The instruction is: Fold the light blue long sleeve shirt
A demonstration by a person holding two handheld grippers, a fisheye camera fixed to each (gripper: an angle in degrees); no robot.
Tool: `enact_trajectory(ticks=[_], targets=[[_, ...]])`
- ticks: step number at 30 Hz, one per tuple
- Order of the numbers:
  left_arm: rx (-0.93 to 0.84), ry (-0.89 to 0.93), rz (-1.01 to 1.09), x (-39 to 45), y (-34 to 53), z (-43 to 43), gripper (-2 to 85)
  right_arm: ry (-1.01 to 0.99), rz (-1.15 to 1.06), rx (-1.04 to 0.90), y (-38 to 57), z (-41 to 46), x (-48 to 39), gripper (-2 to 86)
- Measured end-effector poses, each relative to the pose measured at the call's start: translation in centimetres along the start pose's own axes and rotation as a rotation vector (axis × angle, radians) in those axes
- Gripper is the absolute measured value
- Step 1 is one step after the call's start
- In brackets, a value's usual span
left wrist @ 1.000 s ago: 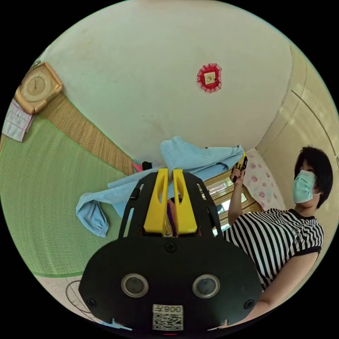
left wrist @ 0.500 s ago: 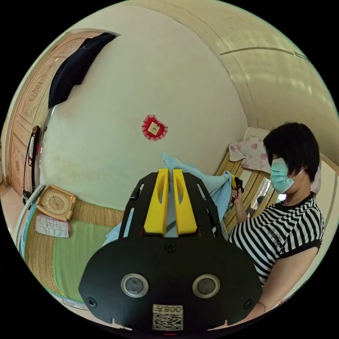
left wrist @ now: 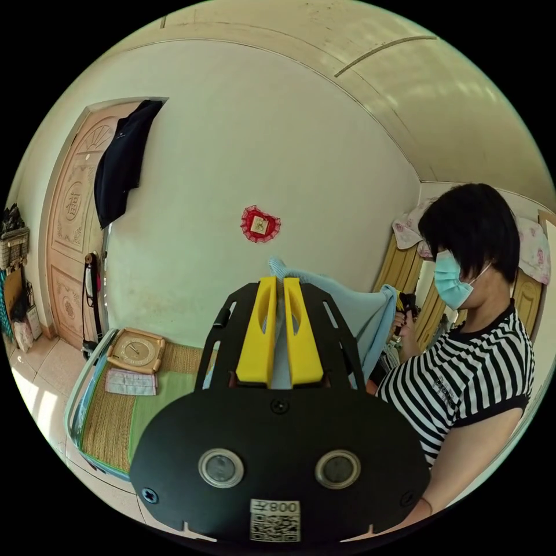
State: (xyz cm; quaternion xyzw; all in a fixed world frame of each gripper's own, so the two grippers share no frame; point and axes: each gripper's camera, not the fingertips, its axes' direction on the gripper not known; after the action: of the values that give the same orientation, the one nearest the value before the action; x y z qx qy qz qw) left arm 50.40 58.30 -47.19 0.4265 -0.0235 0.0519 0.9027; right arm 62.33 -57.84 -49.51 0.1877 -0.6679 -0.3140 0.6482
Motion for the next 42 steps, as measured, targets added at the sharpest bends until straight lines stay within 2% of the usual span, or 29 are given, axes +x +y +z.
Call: enact_trajectory(ticks=[4, 7, 11, 14, 15, 18, 22, 24, 30, 38, 42], targets=[[-0.083, -0.026, -0.045, -4.3, -1.3, 4.7, 2.3, 0.03, 0.095, -0.031, 0.4, 6.6, 4.6, 0.5], [-0.152, -0.001, -0.106, -9.5, -2.1, 10.3, 2.5, 0.146, 0.192, -0.114, 0.3, 13.1, 10.5, 0.5], [-0.266, 0.025, -0.221, -17.3, -2.3, 19.5, 3.3, 0.315, 0.4, -0.294, 1.2, 23.9, 23.3, 0.5], [-0.396, 0.007, -0.35, -24.1, -1.1, 28.3, 4.9, 0.447, 0.622, -0.427, 4.3, 31.3, 33.7, 0.3], [-0.45, -0.031, -0.426, -26.6, 0.0, 31.5, 5.6, 0.521, 0.754, -0.433, 6.3, 33.4, 37.4, 0.2], [-0.581, -0.072, -0.609, -31.9, 3.4, 37.6, 6.7, 0.56, 0.959, -0.417, 11.7, 37.9, 43.3, 0.0], [-0.718, -0.082, -0.774, -36.2, 8.4, 42.1, 7.2, 0.58, 1.078, -0.464, 18.3, 43.6, 45.7, 0.1], [-0.82, -0.101, -0.819, -37.2, 10.5, 43.4, 7.2, 0.633, 1.146, -0.599, 22.8, 47.4, 45.9, 0.3], [-1.094, -0.22, -0.97, -38.8, 15.7, 45.7, 7.5, 0.749, 1.299, -0.789, 30.9, 54.4, 46.1, 4.2], [-1.277, -0.39, -1.049, -41.1, 17.5, 50.9, 8.2, 0.831, 1.205, -1.08, 35.7, 67.8, 51.2, 9.7], [-1.379, -0.463, -1.057, -42.2, 17.6, 55.1, 7.1, 0.87, 1.153, -1.309, 38.2, 75.6, 53.0, 8.3]])
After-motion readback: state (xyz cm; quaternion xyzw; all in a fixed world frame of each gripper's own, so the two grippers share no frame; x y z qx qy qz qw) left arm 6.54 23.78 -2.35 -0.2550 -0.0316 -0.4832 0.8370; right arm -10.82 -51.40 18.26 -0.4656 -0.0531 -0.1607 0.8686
